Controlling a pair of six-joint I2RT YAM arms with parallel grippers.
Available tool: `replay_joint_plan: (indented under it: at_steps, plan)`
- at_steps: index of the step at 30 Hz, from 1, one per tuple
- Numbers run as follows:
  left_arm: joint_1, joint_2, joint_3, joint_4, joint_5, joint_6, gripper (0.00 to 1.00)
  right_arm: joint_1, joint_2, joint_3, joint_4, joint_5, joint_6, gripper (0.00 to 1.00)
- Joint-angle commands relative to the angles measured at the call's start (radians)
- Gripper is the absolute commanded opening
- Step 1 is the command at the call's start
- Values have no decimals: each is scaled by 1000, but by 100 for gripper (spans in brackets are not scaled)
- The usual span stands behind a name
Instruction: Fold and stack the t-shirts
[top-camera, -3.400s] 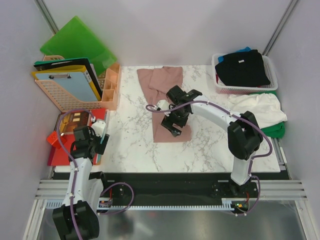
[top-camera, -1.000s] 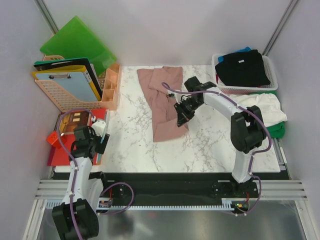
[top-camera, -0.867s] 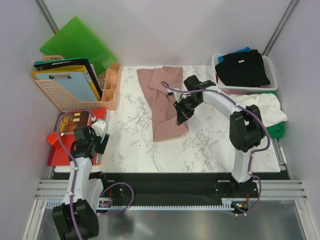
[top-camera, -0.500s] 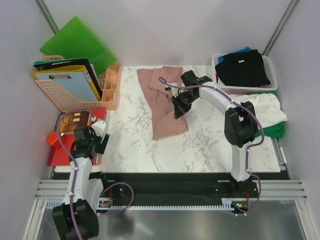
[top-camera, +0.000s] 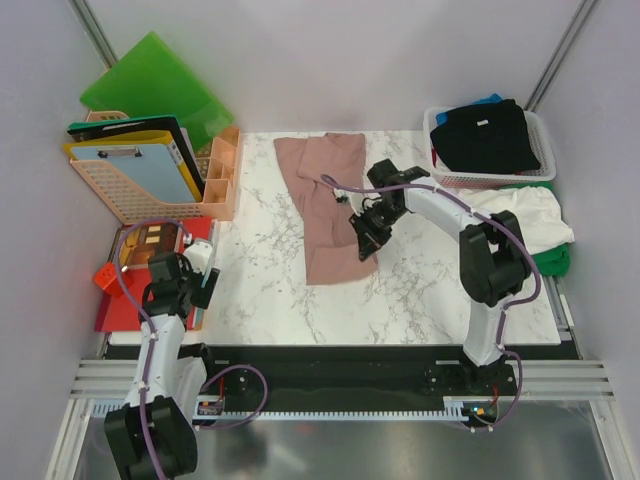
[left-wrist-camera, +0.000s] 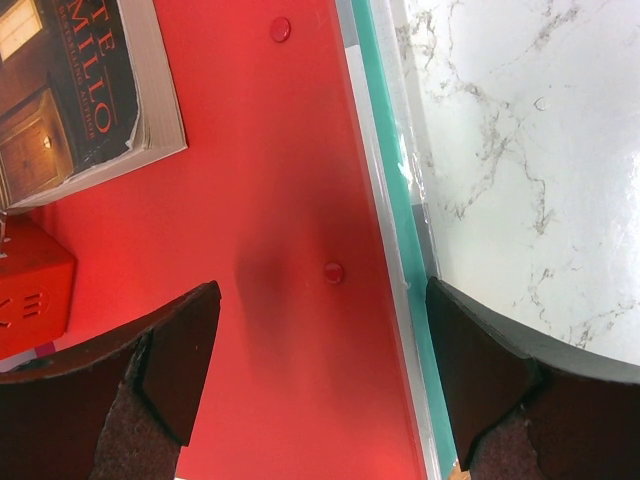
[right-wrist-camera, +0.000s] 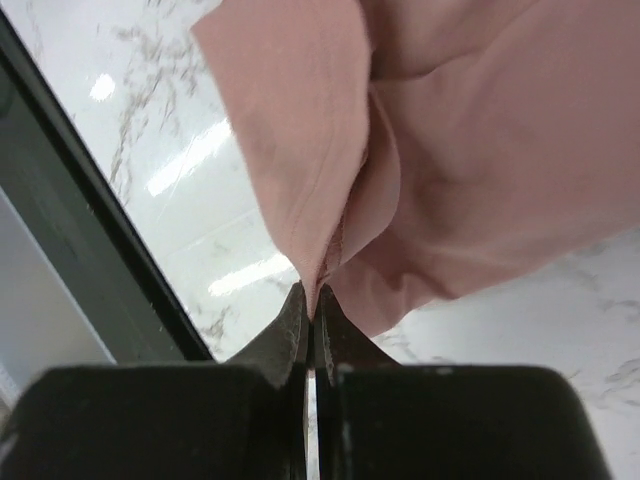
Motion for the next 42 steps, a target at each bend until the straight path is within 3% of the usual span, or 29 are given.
replay_joint_plan:
  at_steps: [1,4,6,7,10,21,27,33,42]
  plan:
    - [1,31,8,23,-3,33,91,26,-104,-96,-62,-54,-76,0]
    - [1,52,25,32,-3,34,91,32,-137,-156,-84,-69,-110,3]
    - [1,60,29,45,-10,40,91,37,-139,-173,-132,-89,-175,13]
    - [1,67,31,45,-11,42,91,40,-133,-178,-165,-111,-207,49]
    - [0,65,38,45,-14,45,90,52,-104,-192,-298,-126,-349,96]
    - [1,48,12,46,-5,39,91,54,-188,-224,-199,-14,-300,98]
    - [1,25,8,37,-5,37,90,52,-73,-138,-116,-8,-243,98]
    - [1,-2,-21,29,-8,45,90,77,16,-46,56,93,-151,98]
    - [1,-17,-24,23,-20,54,91,85,111,49,53,118,-137,98]
